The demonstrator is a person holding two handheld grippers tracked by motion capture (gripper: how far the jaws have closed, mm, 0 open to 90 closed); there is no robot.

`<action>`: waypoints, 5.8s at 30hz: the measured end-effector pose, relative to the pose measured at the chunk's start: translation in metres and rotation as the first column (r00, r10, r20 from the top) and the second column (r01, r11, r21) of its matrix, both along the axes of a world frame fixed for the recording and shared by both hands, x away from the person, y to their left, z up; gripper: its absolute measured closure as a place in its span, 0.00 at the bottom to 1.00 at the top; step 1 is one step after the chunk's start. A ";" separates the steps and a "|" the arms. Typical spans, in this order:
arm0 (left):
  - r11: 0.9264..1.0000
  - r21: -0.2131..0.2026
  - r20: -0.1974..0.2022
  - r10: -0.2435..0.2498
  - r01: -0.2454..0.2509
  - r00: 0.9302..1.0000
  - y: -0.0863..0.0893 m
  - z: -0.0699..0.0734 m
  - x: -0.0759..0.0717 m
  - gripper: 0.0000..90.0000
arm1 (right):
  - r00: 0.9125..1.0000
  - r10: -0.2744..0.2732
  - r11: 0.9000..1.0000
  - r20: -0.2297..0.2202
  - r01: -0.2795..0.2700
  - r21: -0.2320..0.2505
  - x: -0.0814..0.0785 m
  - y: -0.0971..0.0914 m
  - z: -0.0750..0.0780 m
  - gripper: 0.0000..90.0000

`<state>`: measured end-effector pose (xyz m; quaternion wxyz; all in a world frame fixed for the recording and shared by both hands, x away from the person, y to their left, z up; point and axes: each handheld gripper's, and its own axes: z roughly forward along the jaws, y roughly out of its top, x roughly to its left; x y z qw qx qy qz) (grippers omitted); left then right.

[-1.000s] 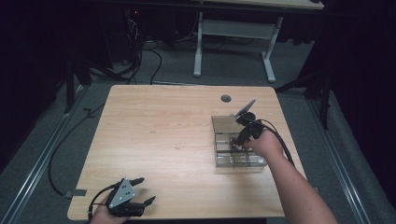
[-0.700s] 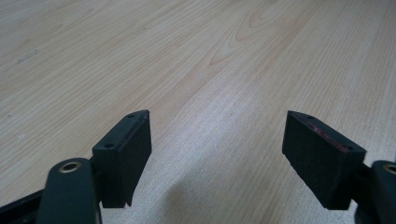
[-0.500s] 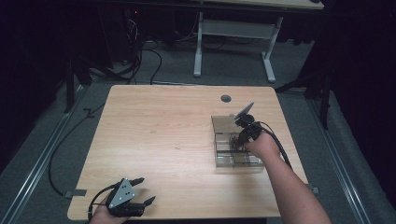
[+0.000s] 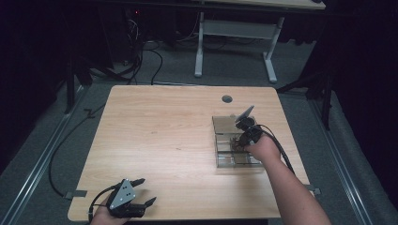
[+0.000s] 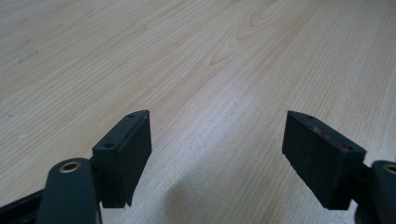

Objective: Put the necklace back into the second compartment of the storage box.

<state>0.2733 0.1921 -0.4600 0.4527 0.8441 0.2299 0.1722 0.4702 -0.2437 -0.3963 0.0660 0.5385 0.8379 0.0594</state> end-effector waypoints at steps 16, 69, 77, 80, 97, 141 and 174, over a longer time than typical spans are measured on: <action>1.000 0.005 -0.001 0.000 0.000 1.000 -0.001 0.000 0.000 0.27 | 0.996 -0.080 0.995 0.024 0.079 0.058 -0.015 -0.019 0.020 0.74; 1.000 0.005 -0.002 0.000 0.000 1.000 -0.001 0.000 0.000 0.27 | 0.999 -0.031 0.995 -0.023 0.033 0.096 0.000 0.009 0.011 0.80; 1.000 0.005 0.000 0.001 -0.001 1.000 -0.001 0.000 0.000 0.27 | 0.999 -0.029 0.994 -0.032 0.033 0.103 -0.011 0.005 0.021 0.85; 1.000 0.006 0.000 0.001 -0.001 1.000 -0.001 0.000 0.000 0.27 | 0.999 -0.021 0.994 -0.034 0.024 0.104 -0.017 0.004 0.024 0.89; 1.000 0.002 0.002 0.000 0.000 1.000 -0.001 0.000 0.000 0.27 | 0.997 -0.025 0.993 -0.076 0.034 0.112 -0.055 -0.002 0.030 0.94; 1.000 0.002 0.004 0.005 -0.005 1.000 0.000 0.000 0.000 0.27 | 0.998 -0.056 0.975 0.039 0.046 0.215 -0.122 -0.016 0.006 0.81; 0.999 -0.013 -0.004 0.045 -0.045 0.999 0.002 0.000 0.001 0.27 | 0.794 -0.192 0.914 0.577 -0.070 0.400 -0.194 -0.019 -0.055 0.62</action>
